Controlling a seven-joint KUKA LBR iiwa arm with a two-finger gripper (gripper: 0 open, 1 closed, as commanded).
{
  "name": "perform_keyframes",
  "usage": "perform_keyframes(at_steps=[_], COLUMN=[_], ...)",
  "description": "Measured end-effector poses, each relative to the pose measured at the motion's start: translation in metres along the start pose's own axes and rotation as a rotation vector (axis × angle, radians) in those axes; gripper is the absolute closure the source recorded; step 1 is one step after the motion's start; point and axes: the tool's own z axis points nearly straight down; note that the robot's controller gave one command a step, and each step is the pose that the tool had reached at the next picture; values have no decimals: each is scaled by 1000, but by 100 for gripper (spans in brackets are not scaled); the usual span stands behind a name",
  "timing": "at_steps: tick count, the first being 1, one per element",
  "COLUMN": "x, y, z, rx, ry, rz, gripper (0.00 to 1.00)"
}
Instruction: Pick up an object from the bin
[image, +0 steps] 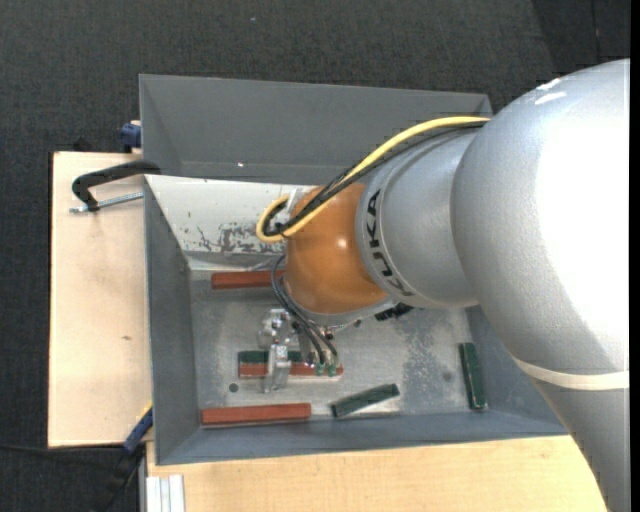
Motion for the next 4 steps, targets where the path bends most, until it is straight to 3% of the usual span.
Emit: perform_keyframes(at_steps=[1, 2, 3, 4], x=[0, 0, 0, 0], y=[0, 29, 29, 29], z=[0, -118, -118, -118], rx=[0, -1, 0, 0], ry=[0, -3, -4, -4], rz=[-1, -75, -75, -75], gripper=[100, 100, 0, 0])
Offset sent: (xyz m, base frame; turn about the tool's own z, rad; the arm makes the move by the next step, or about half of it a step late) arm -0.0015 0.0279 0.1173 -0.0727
